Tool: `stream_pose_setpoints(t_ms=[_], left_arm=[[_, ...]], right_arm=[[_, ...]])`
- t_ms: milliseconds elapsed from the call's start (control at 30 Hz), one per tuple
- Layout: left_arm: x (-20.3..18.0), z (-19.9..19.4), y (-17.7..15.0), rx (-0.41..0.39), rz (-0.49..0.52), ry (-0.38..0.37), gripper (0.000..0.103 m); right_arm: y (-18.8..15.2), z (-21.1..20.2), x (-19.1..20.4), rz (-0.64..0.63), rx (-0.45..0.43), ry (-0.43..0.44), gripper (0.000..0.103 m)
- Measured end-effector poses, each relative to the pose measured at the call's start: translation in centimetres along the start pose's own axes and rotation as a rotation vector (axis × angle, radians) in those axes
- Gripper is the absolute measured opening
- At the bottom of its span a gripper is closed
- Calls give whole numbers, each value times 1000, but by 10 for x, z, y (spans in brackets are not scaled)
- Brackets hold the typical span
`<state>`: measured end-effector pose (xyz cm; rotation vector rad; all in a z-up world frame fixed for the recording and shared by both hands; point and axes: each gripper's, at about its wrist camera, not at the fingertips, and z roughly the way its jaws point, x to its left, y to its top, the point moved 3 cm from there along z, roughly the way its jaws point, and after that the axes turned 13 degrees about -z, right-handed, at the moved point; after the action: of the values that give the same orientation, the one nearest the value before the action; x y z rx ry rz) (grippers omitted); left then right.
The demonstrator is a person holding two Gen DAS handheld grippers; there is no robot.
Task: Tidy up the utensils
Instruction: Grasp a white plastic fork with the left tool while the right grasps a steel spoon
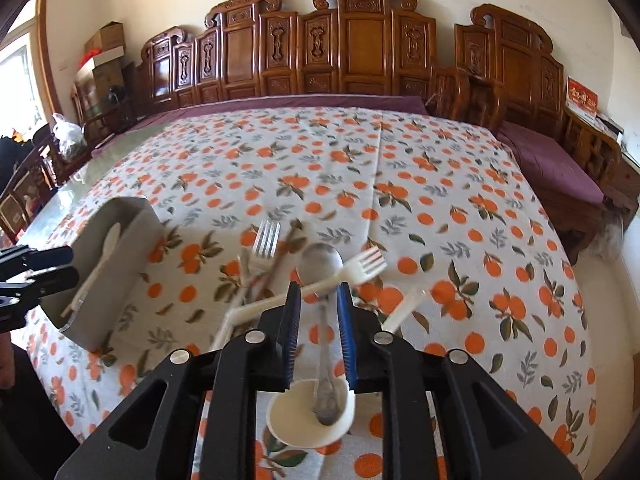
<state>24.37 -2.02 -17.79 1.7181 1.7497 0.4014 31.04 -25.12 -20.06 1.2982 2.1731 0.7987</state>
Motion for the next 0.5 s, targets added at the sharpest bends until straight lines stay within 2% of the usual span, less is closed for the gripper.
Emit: stream_pose_setpoints(t_ms=[333,500], left_arm=[[-34,10,-8,30,58,-16,47],[-61,25,-5,49,121,-27,47]], right_arm=[[-22,25,-20,27,53,2,21],[-24,25,-41,64,45,-32,28]])
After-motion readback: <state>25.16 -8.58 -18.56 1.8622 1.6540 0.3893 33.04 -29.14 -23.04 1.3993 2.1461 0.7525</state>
